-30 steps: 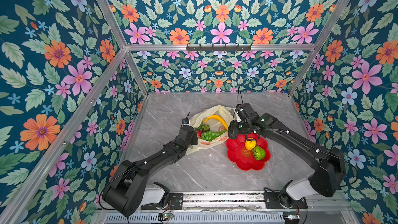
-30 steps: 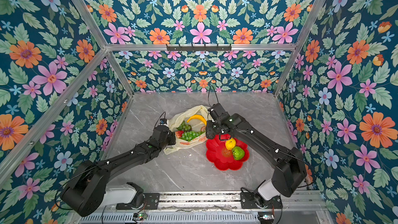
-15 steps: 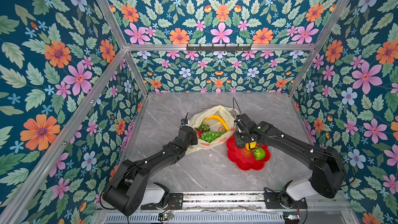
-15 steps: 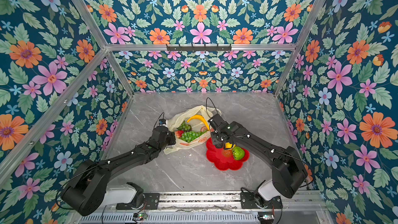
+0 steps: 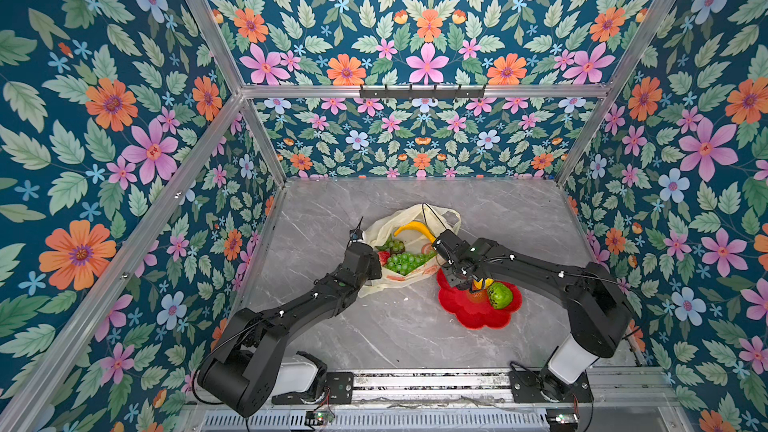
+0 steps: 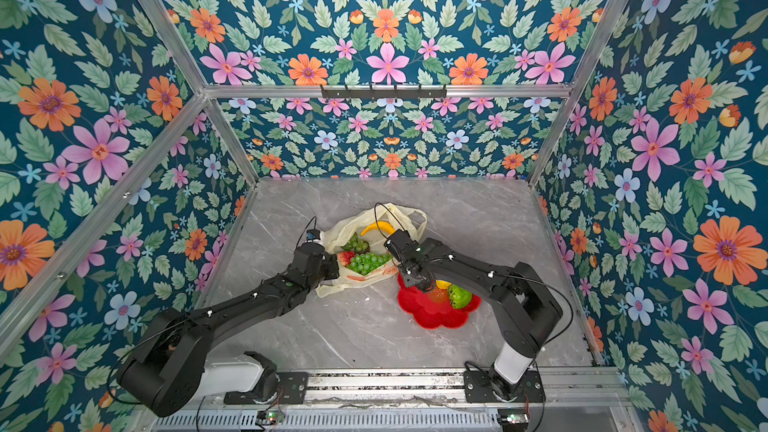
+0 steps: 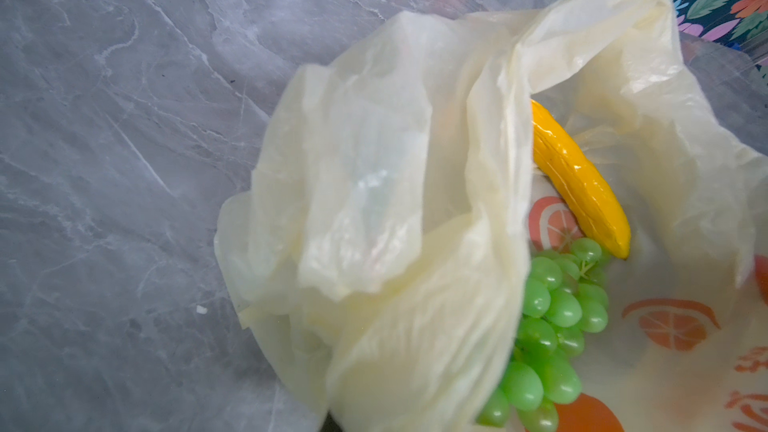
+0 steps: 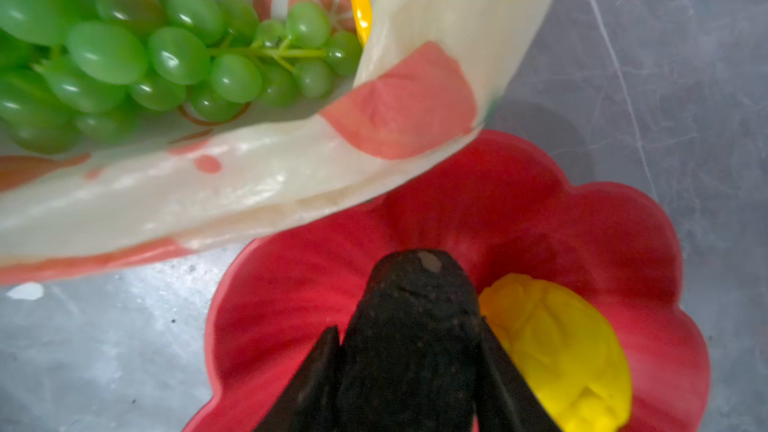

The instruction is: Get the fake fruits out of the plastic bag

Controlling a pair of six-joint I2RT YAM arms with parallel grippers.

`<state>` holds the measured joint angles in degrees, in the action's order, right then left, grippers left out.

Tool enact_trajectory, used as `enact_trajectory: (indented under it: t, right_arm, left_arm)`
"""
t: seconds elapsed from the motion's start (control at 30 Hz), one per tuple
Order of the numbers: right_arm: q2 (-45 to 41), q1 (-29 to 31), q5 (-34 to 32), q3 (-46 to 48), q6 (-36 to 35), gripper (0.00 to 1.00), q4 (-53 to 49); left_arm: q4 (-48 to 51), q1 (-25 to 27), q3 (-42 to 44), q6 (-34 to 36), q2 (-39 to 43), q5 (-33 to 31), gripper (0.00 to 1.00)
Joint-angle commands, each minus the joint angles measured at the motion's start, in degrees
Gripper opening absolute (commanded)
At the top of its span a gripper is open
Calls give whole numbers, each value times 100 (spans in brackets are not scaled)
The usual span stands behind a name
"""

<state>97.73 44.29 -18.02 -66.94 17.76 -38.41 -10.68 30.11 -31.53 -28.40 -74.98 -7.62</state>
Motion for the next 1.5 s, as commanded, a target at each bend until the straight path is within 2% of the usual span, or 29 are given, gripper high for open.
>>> enact_trajectory:
  t: [0.0,0.83,1.1,1.23,1.47]
  right_arm:
    - [133,56,-433,-65,-108,45,-79]
    - [633,106,-916,-51,-141,48,18]
    - [739,106,-1050,-200,-18,55,-223]
    - [761,106,-1010,-286,14,65,-343]
    - [714,105,-899,-508,96,73,-640]
  left_arm:
    - [-14,-3,2,1,27,-56,2]
    - [22,-5,-55,28,10,-7,2]
    - [-108,-5,11,-25,-43,35,2]
    - [-119,-5,34,-25,-34,46,2]
    - [-128,0,94,-16,36,19,3]
